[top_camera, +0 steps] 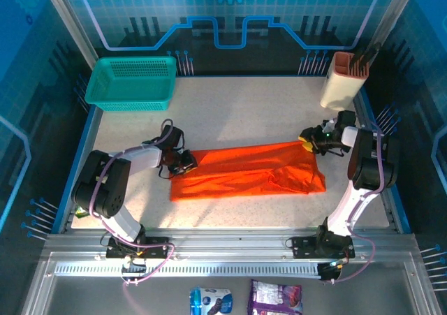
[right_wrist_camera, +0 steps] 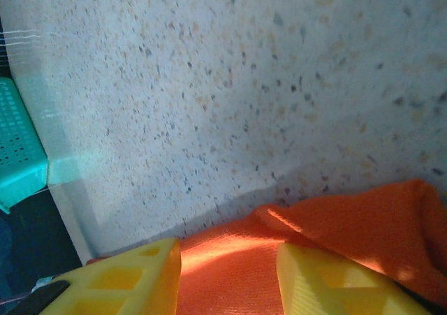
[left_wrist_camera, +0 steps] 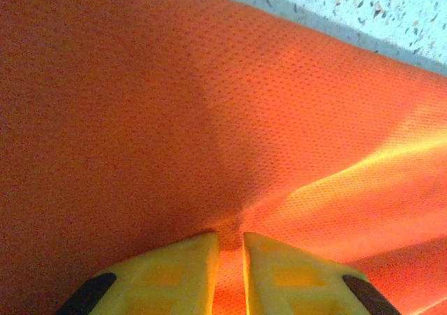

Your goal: Fold the inside-out t-shirt

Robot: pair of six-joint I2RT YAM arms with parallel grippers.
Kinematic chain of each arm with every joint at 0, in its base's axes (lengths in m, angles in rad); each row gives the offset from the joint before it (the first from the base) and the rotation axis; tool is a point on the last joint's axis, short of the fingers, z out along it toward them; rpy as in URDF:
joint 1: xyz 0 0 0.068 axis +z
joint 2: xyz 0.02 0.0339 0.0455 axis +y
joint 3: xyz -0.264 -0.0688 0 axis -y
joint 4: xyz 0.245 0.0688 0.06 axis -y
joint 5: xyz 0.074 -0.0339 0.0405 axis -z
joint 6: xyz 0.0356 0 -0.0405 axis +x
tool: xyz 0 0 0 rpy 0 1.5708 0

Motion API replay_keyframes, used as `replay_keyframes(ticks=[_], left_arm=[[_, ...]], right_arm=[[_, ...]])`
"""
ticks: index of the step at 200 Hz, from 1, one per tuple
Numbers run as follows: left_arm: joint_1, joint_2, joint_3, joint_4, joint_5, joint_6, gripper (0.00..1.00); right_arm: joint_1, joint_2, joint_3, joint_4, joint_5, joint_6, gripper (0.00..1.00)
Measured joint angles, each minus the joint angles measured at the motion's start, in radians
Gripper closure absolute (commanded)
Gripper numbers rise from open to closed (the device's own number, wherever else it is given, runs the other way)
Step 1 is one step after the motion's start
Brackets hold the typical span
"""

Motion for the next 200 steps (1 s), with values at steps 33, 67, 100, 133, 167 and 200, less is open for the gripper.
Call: replay_keyframes(ticks=[33, 67, 100, 133, 167, 200], left_arm=[[0.006, -0.021, -0.013, 0.013, 0.022, -0.019, 0.76], [0.006, -0.071, -0.012, -0.006, 0.026, -0.027, 0.76], [0.006, -0.088, 0.025, -0.051, 0.025, -0.024, 0.76], [0.006, -0.089, 0.036, -0.073, 0.025, -0.024, 0.76], [0.006, -0.09, 0.037, -0.085, 0.024, -0.024, 0.76], [0.006, -0.09, 0.066, -0.125, 0.016, -0.008, 0.78]], right_arm=[[0.01, -0.066, -0.007, -0.043, 0.0, -0.008, 0.58], [0.038, -0.272, -0.096, -0.095, 0.015, -0.026, 0.58], [0.037, -0.354, -0.249, -0.101, 0.027, -0.036, 0.56], [0.003, -0.278, -0.332, -0.092, 0.03, -0.042, 0.55], [-0.021, -0.275, -0.326, -0.065, 0.029, -0.042, 0.51], [0.018, -0.349, -0.304, -0.135, 0.124, -0.058, 0.44]])
